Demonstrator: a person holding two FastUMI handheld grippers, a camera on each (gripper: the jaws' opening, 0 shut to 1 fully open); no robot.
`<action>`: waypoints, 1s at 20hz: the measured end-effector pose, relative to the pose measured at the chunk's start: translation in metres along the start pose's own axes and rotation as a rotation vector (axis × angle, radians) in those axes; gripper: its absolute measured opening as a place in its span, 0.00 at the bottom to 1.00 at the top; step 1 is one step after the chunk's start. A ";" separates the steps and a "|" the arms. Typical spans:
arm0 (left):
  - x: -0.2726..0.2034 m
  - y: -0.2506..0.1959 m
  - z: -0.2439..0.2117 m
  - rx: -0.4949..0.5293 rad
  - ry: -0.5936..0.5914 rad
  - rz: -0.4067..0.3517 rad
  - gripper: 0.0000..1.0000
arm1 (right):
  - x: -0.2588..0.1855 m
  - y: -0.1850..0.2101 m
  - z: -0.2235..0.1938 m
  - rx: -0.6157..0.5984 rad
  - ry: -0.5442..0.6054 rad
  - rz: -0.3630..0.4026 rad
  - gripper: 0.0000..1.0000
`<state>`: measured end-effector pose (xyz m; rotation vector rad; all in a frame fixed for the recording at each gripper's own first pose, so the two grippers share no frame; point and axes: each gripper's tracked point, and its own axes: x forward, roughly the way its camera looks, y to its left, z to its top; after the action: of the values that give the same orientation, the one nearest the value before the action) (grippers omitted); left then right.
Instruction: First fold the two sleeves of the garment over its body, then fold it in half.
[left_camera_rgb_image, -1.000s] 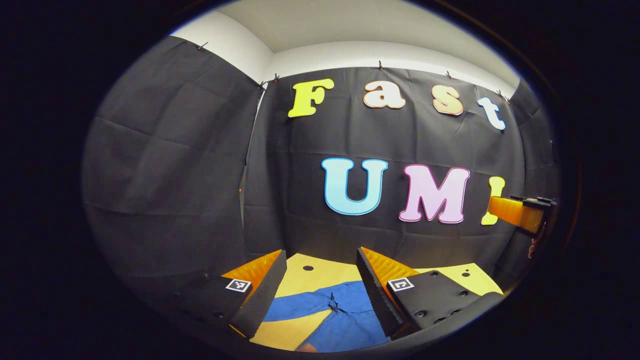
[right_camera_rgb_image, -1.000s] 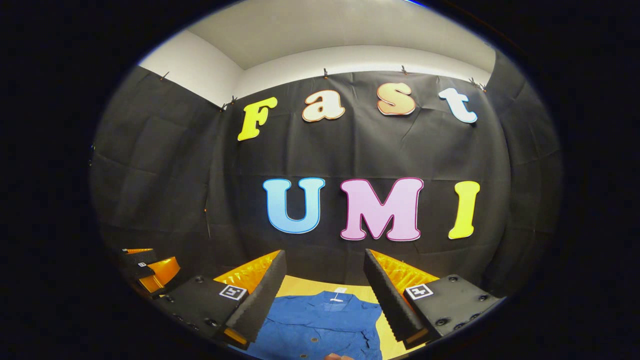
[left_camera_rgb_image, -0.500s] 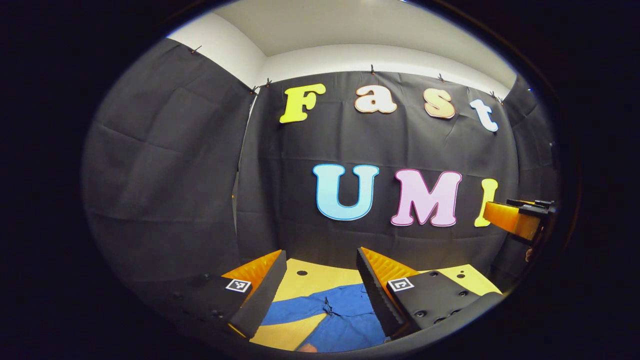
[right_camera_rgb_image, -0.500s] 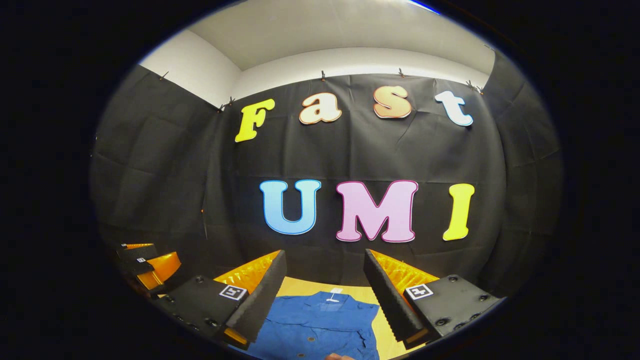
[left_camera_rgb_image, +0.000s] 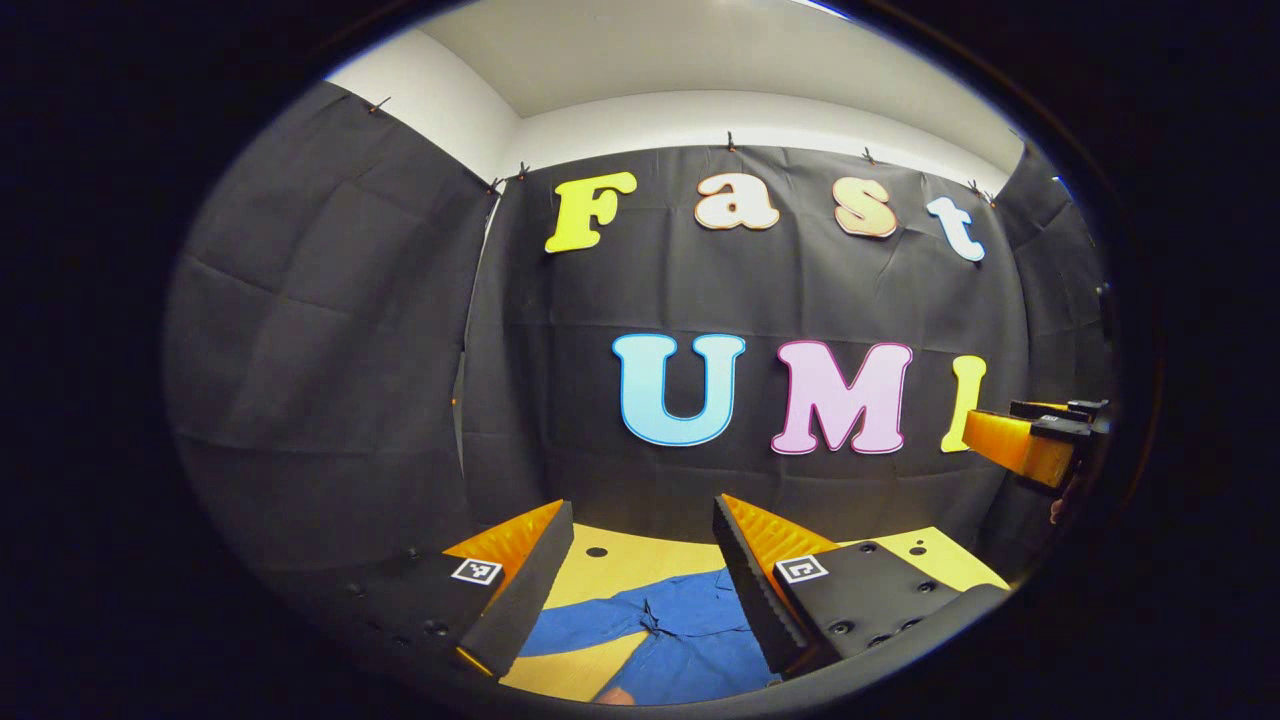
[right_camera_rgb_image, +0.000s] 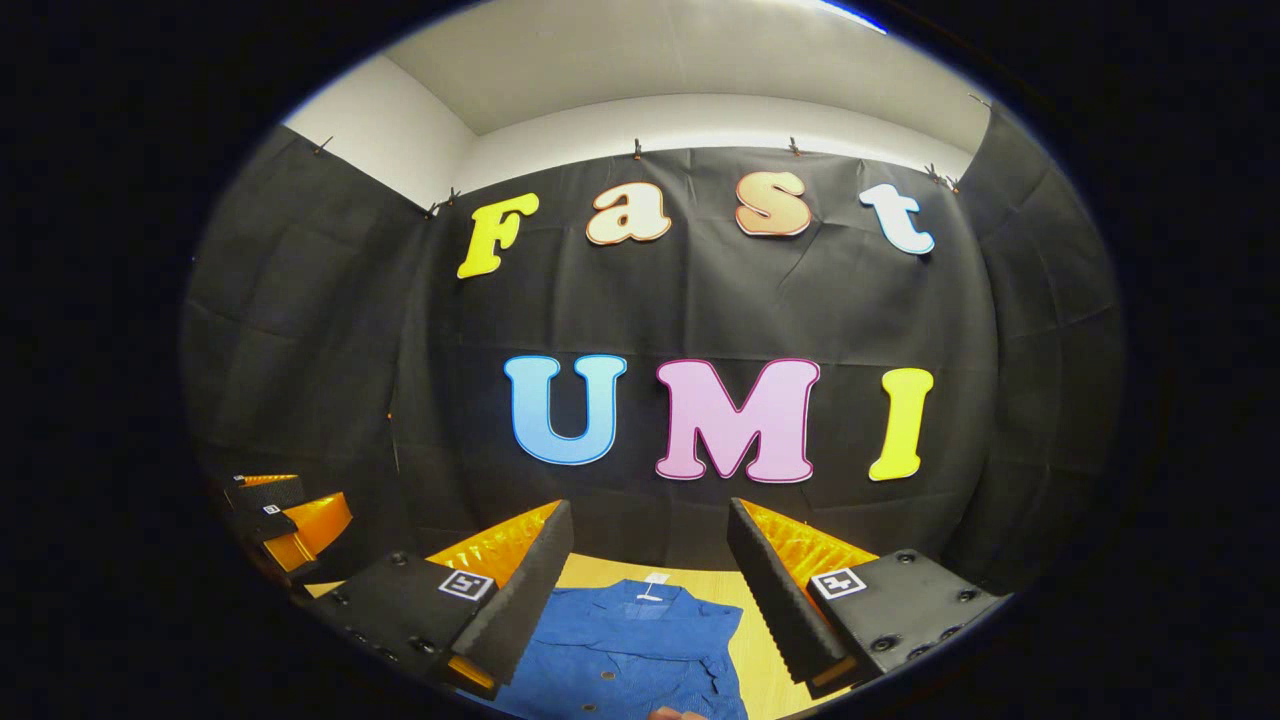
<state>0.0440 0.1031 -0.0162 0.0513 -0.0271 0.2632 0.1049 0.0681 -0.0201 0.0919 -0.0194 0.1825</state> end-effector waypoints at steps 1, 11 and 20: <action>0.003 0.004 -0.010 -0.019 0.013 -0.002 0.81 | 0.000 0.000 -0.002 -0.002 0.006 0.000 0.91; 0.096 0.180 -0.221 0.031 0.335 0.258 0.82 | -0.011 -0.050 -0.013 -0.074 0.051 -0.137 0.99; 0.125 0.242 -0.315 -0.066 0.656 0.438 0.84 | -0.017 -0.069 -0.026 -0.138 0.127 -0.244 0.91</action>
<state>0.1079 0.3860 -0.3155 -0.1104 0.6109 0.7063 0.1007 -0.0005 -0.0526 -0.0549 0.1058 -0.0568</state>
